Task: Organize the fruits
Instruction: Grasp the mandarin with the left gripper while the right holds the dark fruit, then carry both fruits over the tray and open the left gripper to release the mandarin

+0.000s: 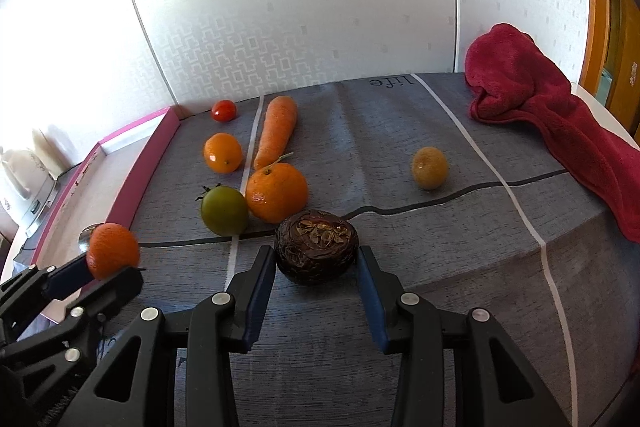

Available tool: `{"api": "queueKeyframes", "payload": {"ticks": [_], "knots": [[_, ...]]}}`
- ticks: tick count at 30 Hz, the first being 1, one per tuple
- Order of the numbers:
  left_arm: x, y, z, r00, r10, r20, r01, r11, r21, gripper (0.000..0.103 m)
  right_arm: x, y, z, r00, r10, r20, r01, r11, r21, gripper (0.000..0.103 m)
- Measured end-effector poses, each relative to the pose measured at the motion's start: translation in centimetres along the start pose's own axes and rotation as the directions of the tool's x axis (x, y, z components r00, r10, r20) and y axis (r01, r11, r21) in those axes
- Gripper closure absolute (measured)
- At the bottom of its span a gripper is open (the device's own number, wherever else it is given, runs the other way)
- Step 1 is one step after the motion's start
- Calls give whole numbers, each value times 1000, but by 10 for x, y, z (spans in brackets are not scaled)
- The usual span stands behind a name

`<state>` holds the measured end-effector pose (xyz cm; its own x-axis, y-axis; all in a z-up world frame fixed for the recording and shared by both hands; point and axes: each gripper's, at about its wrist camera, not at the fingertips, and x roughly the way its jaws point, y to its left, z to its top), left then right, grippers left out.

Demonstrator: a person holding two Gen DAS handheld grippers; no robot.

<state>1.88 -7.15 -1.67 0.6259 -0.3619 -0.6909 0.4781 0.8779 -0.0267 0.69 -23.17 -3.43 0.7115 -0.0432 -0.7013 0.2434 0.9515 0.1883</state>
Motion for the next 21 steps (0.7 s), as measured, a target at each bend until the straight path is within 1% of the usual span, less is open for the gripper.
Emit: {"api": "queueKeyframes", "payload": {"ticks": [6, 10, 14, 18, 21], "knots": [[-17, 15, -3, 1000, 0, 27, 1, 1000, -25, 65, -2, 5, 0, 1000, 10, 12, -9, 1000, -18, 61], [-27, 32, -4, 999, 6, 43, -3, 998, -65, 65, -4, 14, 0, 1000, 20, 21, -19, 999, -45, 61], [-33, 54, -6, 998, 37, 44, -32, 992, -121, 65, -4, 24, -1, 999, 31, 23, -30, 997, -68, 61], [-34, 81, -10, 998, 54, 27, -48, 978, -202, 65, -7, 35, -1, 996, 78, 37, -75, 993, -87, 61], [-36, 96, -14, 998, 67, 21, -60, 968, -243, 65, -9, 45, -2, 993, 105, 46, -99, 989, -110, 61]]}}
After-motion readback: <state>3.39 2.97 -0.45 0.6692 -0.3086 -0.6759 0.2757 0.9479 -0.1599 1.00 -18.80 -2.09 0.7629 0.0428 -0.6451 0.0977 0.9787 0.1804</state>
